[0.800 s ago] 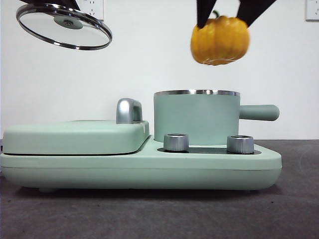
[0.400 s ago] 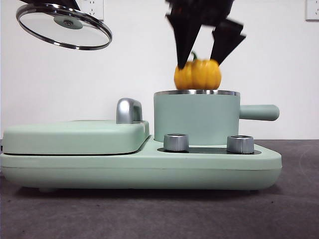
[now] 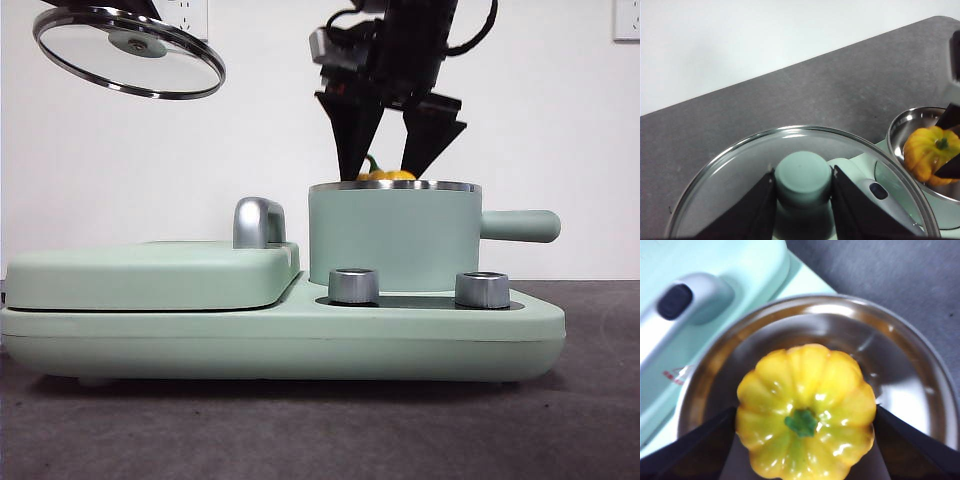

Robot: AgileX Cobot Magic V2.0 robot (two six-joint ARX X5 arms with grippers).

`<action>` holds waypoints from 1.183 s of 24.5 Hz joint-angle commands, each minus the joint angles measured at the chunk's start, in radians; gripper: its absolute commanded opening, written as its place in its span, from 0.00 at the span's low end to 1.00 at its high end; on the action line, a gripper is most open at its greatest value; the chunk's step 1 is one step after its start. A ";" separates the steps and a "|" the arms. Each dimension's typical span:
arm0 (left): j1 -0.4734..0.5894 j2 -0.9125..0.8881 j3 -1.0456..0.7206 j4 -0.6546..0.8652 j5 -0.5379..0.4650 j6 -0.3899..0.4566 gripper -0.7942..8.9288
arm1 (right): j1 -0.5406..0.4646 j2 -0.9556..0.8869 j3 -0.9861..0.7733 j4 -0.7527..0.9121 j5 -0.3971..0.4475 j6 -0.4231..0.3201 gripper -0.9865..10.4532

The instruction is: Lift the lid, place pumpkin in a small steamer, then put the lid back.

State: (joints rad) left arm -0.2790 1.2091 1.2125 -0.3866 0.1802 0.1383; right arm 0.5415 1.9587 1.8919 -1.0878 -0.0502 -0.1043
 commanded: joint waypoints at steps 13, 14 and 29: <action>-0.002 -0.001 0.024 0.045 0.003 0.007 0.10 | -0.003 0.127 0.028 0.005 -0.002 -0.009 0.42; -0.002 -0.001 0.024 0.045 0.003 0.007 0.10 | -0.003 0.129 0.028 0.006 -0.002 -0.010 0.42; -0.002 -0.001 0.024 0.045 0.003 0.006 0.10 | -0.005 0.035 0.074 -0.010 -0.002 0.030 0.44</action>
State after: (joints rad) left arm -0.2790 1.2091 1.2125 -0.3706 0.1806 0.1383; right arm 0.5327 1.9972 1.9312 -1.0988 -0.0521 -0.0956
